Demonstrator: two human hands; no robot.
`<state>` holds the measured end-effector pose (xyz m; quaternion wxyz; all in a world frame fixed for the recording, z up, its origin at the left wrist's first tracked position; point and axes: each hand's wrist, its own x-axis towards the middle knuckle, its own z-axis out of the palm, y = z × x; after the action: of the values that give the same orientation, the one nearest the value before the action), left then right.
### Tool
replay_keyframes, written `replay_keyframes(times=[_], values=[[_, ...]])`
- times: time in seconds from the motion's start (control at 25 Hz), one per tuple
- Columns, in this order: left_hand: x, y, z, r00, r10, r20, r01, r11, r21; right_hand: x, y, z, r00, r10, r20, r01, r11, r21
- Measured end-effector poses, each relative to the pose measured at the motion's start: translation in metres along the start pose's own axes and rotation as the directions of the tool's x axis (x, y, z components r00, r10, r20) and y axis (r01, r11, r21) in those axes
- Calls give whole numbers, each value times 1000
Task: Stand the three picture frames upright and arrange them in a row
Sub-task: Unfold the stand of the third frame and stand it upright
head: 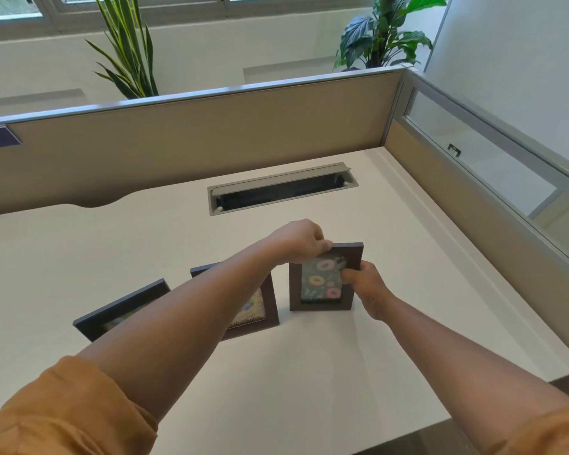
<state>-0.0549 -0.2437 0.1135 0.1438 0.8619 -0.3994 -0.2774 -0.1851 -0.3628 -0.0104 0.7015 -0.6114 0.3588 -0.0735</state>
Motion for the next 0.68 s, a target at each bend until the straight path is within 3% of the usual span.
replay_keyframes(times=[0.36, 0.68], values=[[-5, -28, 3, 997, 75, 0, -74, 986, 150, -4, -6, 3, 998, 57, -14, -57, 998, 5], [-9, -40, 6, 995, 93, 29, -97, 982, 160, -8, -7, 1, 998, 55, -21, -57, 996, -76]])
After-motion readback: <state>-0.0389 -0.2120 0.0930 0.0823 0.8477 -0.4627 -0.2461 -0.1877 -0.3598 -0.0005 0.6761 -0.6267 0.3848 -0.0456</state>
